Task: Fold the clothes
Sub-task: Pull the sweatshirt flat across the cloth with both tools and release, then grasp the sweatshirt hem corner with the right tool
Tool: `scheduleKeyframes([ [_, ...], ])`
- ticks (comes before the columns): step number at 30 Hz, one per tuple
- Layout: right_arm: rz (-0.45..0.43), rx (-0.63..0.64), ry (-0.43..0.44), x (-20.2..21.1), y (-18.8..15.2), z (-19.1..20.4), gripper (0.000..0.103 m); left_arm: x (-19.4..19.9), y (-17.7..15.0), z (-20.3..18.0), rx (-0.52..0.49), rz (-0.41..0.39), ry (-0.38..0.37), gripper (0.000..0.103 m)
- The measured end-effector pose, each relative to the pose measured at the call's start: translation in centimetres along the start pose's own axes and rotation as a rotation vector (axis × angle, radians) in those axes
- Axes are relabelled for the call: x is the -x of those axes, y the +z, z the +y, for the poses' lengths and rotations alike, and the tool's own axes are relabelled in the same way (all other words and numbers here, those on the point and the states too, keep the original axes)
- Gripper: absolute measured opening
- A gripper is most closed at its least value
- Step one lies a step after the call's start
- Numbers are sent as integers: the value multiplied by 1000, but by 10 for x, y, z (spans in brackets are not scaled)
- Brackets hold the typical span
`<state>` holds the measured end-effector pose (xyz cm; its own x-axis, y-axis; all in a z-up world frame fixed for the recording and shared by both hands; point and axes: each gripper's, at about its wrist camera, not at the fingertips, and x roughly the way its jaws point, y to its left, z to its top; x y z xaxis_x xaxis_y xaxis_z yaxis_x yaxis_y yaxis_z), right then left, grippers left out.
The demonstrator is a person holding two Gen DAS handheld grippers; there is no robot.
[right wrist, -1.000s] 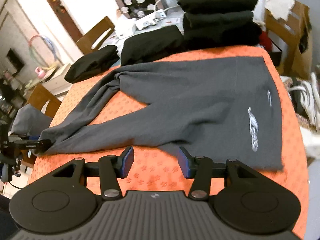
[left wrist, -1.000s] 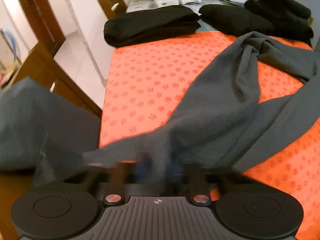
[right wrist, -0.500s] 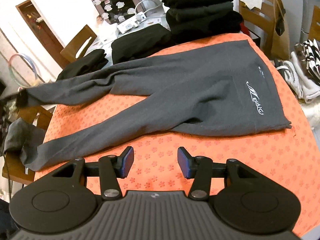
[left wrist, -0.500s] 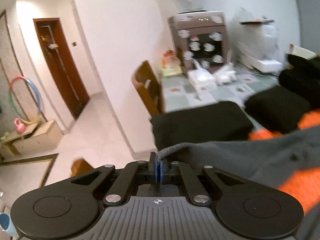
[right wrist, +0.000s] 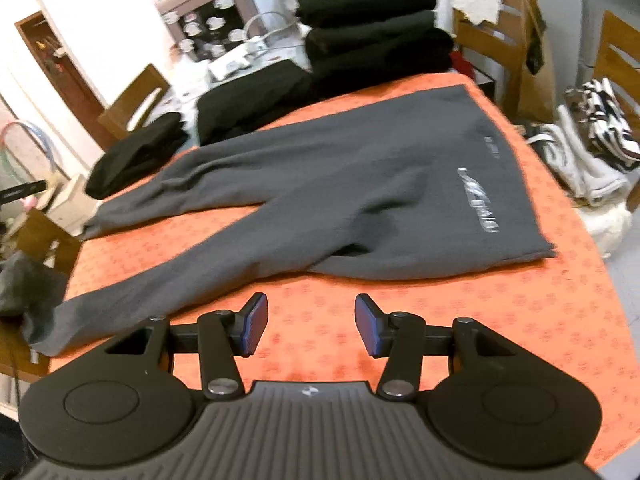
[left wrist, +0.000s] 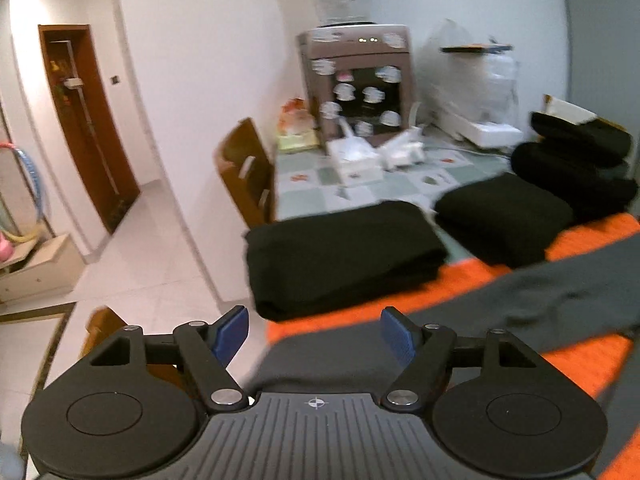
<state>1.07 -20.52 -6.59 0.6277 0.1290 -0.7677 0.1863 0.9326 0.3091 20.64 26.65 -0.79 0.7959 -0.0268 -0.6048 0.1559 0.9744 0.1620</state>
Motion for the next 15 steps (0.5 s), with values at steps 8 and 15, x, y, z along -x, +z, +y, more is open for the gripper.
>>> scheduleKeyframes([
  [8, 5, 36, -77, -3, 13, -54, 55, 32, -33, -55, 8, 38, -50, 75],
  [15, 68, 258, -147, -19, 19, -87, 59, 50, -56, -100, 79, 92, -54, 76],
])
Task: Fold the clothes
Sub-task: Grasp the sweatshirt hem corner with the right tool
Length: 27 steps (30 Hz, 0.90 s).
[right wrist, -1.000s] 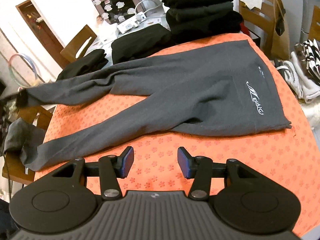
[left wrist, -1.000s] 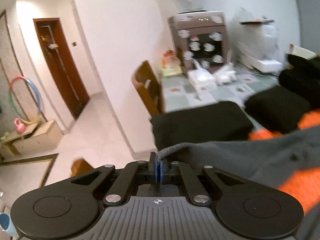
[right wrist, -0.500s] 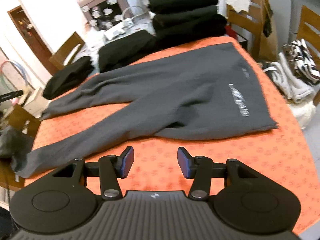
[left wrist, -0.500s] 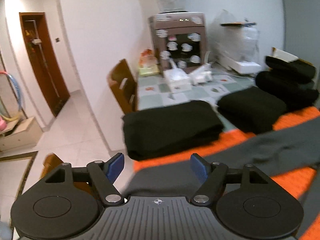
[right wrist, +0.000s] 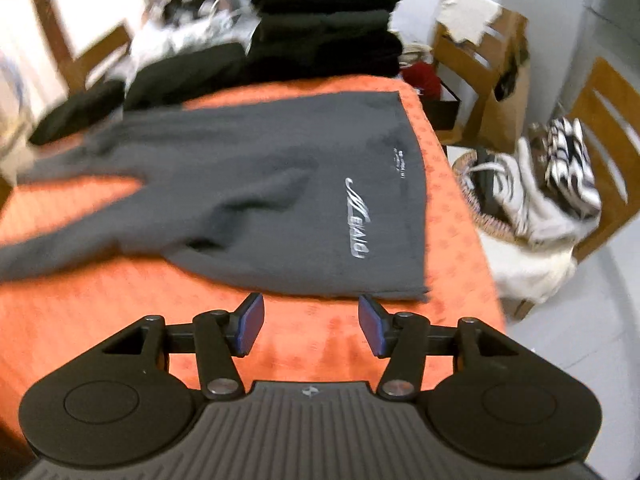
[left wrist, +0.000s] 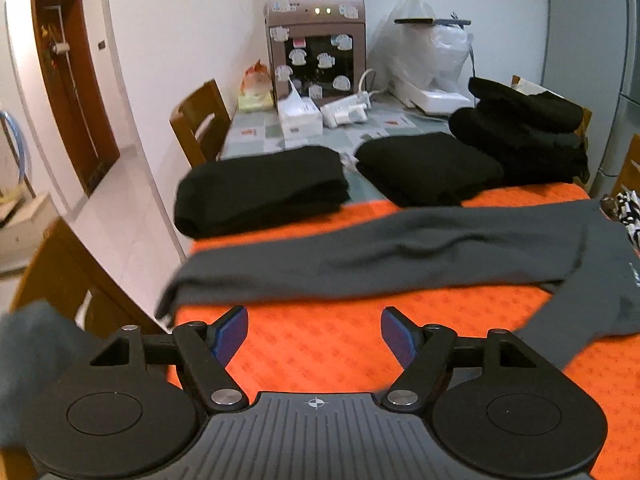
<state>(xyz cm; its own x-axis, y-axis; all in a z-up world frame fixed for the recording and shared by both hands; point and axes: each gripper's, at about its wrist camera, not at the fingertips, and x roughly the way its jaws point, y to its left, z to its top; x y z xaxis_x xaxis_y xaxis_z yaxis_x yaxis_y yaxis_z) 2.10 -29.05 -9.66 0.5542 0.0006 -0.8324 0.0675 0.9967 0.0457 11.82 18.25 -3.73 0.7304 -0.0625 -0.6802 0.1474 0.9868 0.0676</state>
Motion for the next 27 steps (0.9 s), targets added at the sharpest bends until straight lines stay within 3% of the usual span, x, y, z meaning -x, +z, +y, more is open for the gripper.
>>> scheduleKeyframes([
  [8, 51, 373, -35, -39, 0, -10, 58, 18, -35, -53, 48, 53, 38, 76],
  [11, 50, 487, -18, -49, -1, -12, 52, 24, -46, -68, 69, 65, 58, 76],
  [12, 44, 524, -15, -52, -1, -12, 43, 25, -50, -73, 75, 69, 65, 76],
  [13, 38, 561, -13, -55, -1, -13, 24, 27, -55, -78, 82, 73, 73, 76],
  [15, 28, 612, -3, -57, 1, -15, 7, 29, -63, -87, 93, 82, 95, 76],
  [18, -40, 653, -1, -44, 7, -21, 4, 32, -74, -100, 106, 93, 129, 76],
  [22, -137, 642, -61, -16, 27, -46, 4, 40, -86, -109, 148, 102, 160, 76],
  [27, -116, 554, -91, -15, 47, -91, 4, 48, -98, -115, 200, 122, 166, 75],
])
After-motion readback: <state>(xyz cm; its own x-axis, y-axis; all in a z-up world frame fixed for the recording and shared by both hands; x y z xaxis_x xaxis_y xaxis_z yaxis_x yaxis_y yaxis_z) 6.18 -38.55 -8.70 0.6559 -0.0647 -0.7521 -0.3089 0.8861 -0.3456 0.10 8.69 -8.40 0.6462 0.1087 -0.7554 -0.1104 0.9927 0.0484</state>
